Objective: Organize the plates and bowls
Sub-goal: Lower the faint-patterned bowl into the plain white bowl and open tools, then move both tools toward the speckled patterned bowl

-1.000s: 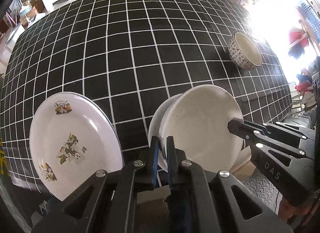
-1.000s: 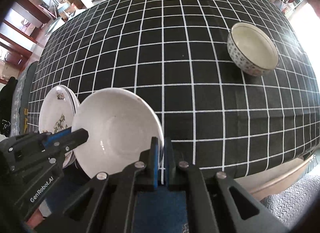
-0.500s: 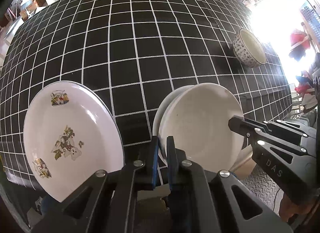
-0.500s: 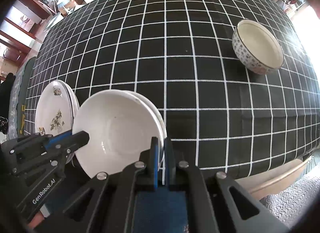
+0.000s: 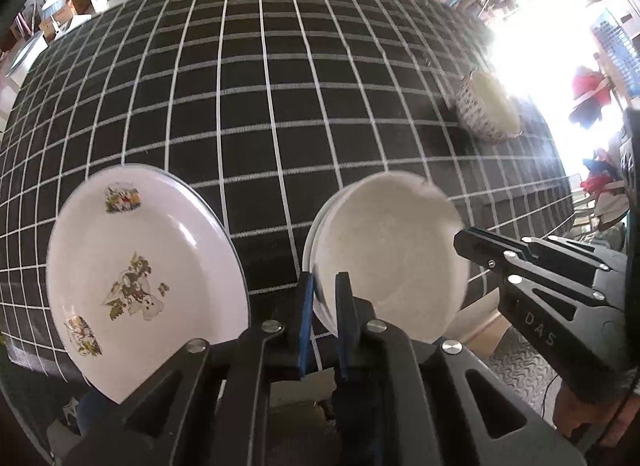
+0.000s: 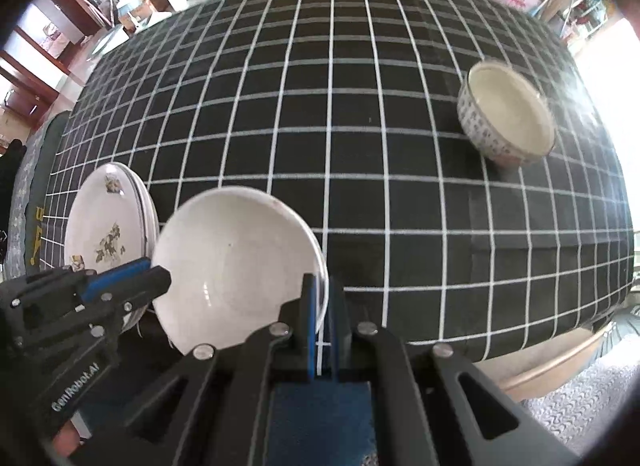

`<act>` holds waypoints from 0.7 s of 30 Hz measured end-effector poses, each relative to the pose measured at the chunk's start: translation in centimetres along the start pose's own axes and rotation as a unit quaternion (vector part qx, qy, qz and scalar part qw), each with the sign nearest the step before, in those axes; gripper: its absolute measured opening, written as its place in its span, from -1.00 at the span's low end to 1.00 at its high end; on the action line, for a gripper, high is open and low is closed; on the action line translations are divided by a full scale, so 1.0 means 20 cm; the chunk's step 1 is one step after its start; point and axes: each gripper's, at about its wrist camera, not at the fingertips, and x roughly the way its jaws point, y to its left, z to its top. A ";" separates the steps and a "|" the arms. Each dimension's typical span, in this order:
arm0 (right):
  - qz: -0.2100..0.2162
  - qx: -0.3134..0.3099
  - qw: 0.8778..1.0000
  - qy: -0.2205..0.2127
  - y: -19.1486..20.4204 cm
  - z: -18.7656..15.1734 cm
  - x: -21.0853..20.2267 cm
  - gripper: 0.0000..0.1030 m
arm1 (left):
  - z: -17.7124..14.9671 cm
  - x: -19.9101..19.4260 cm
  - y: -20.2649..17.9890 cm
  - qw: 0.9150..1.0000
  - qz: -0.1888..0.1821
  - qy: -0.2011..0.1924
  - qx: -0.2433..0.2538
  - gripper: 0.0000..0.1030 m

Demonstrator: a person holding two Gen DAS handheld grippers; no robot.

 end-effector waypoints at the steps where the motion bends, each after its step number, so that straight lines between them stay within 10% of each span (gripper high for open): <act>1: 0.002 0.001 1.000 -0.005 0.00 0.00 -0.02 -0.84 | 0.00 -0.02 0.00 1.000 0.001 -0.006 0.001 -0.84; 21: 0.017 -0.010 0.989 -0.146 -0.19 -0.08 -0.67 0.25 | -0.06 -0.56 -0.27 0.992 0.011 -0.111 0.063 -0.21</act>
